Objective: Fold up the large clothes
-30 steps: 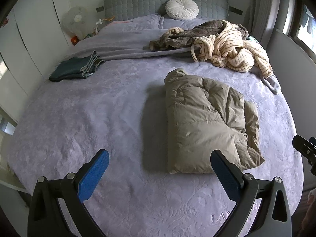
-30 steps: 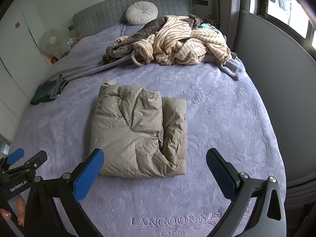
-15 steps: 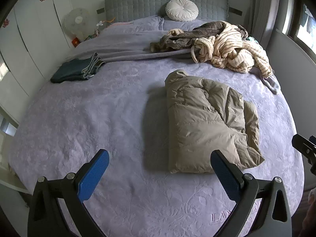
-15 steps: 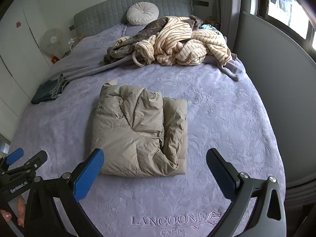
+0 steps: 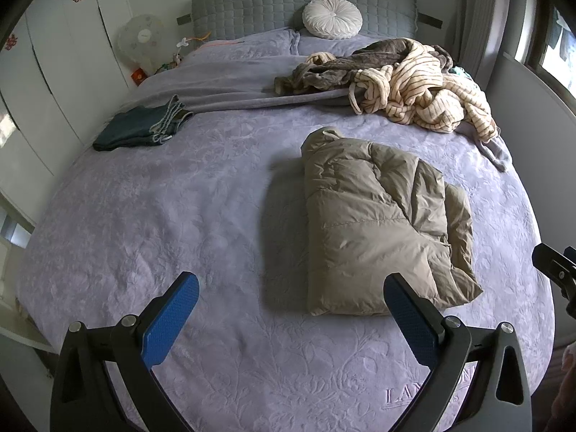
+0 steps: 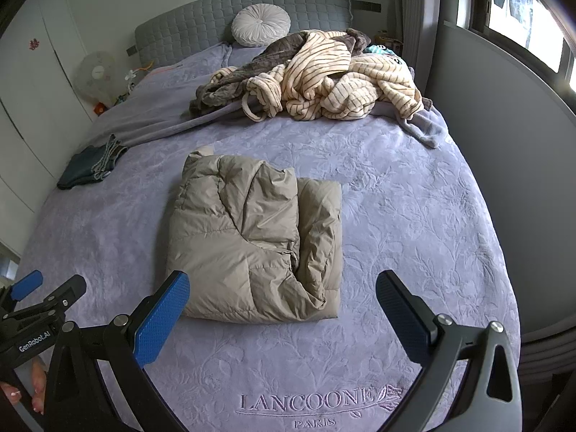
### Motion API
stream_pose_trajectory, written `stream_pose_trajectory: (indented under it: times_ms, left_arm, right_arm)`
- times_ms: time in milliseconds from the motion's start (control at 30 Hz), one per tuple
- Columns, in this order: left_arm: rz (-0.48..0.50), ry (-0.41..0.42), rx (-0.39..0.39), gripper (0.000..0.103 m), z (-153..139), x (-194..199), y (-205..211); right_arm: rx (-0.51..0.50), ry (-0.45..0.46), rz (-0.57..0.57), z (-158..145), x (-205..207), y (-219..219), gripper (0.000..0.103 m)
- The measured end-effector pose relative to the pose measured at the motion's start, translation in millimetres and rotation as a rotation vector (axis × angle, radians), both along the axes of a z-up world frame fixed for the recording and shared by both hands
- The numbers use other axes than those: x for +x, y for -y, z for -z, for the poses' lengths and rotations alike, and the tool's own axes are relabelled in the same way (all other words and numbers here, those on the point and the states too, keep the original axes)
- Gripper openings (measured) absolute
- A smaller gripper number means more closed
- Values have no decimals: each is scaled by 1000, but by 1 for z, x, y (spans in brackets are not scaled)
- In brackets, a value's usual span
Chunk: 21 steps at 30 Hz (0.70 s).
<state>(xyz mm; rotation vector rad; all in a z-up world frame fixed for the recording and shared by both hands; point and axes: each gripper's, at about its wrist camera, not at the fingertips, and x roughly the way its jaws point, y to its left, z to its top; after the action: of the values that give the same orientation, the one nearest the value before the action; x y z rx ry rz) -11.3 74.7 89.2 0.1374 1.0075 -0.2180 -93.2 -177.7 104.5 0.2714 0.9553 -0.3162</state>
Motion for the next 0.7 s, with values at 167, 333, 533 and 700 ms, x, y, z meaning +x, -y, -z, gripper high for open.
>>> stream_pose_trajectory:
  times_ms: [167,333,533,700]
  left_arm:
    - [-2,1,1,103,0,-1,1]
    - [-3,-3,2,103,0,-2,1]
    - [-2,-4,4,103,-1,-2,0]
    - [-3,-3,2,103,-1,-1,0]
  right_arm:
    - [-1,2,3,0,-1,-1,103]
    - [-1,1,2,1,1,0,103]
    - [-1,2,2,1,0,0,103]
    - [-3,2,1,2,0,1,103]
